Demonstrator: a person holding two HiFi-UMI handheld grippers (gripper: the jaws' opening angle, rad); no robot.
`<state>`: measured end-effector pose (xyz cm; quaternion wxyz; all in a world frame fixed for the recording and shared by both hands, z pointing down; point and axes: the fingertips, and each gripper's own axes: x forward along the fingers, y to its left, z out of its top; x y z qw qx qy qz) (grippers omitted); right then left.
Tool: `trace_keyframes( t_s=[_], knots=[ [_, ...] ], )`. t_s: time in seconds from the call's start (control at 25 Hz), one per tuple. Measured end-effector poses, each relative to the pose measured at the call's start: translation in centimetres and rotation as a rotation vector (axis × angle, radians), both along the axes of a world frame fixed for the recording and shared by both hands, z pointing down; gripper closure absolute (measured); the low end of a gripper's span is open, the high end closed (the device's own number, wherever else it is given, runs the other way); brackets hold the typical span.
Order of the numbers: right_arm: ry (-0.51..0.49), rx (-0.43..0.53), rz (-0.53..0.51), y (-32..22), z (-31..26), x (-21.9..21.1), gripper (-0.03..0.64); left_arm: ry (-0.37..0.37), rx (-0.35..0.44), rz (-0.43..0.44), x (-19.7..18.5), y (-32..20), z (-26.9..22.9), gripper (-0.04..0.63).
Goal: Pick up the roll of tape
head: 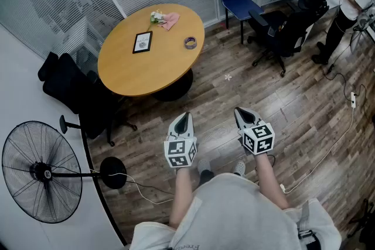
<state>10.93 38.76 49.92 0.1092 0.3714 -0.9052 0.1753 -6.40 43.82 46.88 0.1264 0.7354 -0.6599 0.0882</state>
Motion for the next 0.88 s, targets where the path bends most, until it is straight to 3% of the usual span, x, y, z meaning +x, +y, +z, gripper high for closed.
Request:
trace_keyframes(
  t_s=[0.36, 0.68, 0.88],
  knots=[
    [0.007, -0.008, -0.007, -0.3, 0.3, 5.2, 0.621, 0.025, 0.020, -0.058, 2.8, 0.0, 0.2, 0.586],
    [0.011, -0.031, -0.020, -0.1, 2.2, 11.2, 0.620, 0.046, 0.013, -0.060, 8.5, 0.1, 2.5, 0.586],
    [-0.003, -0.075, -0.004, -0.6, 3.9, 12.4, 0.620, 0.040, -0.017, -0.085, 8.5, -0.1, 3.7, 0.586]
  ],
)
